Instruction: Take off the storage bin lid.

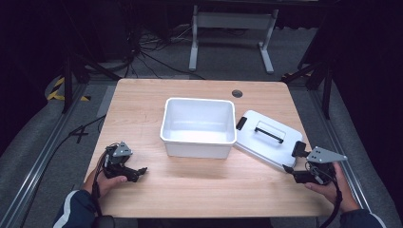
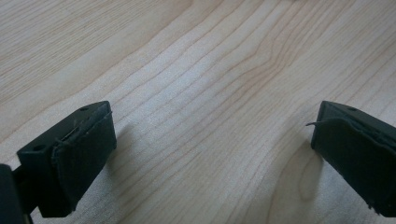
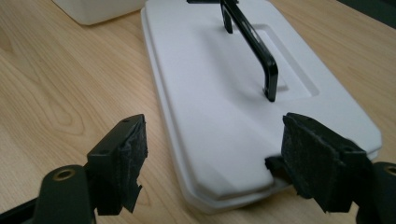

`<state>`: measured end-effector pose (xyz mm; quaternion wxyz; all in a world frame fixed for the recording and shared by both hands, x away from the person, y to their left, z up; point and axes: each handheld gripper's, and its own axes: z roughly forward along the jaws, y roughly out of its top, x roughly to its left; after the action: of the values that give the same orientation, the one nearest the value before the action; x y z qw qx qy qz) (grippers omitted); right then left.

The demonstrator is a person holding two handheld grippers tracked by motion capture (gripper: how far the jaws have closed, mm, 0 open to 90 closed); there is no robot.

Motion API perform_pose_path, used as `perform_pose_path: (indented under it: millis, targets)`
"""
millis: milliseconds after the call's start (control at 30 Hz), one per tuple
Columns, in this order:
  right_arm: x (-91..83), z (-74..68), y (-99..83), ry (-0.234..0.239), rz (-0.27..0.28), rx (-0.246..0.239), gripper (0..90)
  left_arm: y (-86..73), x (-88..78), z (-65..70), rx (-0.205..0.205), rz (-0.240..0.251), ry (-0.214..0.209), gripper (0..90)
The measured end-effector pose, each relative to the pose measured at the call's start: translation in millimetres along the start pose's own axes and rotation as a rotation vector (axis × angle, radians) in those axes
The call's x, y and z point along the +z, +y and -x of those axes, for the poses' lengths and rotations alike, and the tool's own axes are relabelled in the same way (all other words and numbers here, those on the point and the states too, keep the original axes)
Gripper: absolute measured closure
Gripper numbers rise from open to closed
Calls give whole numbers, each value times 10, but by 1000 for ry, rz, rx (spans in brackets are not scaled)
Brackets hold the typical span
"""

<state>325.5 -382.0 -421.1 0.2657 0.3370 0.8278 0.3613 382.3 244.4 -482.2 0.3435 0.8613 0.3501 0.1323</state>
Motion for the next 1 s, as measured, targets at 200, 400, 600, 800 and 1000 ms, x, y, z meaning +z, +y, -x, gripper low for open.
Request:
perform_pose_path:
  millis: [200, 400, 600, 800, 1000]
  targets:
    - [51, -58, -241, -36, -52, 48, 207, 2, 1, -2, 1, 0, -1, 3]
    - [69, -63, -430, -13, -65, 109, 209, 10, 12, 0, -7, 1, -8, 1]
    - [107, -48, -498, -21, -69, 133, 202, 11, 17, -1, -3, 5, -5, 1]
    - [132, 10, -501, 41, -87, 183, 199, 6, 11, 8, -13, 2, -3, 2]
    - [133, 9, -501, 42, -88, 178, 196, 8, 10, 2, -7, 1, -3, 3]
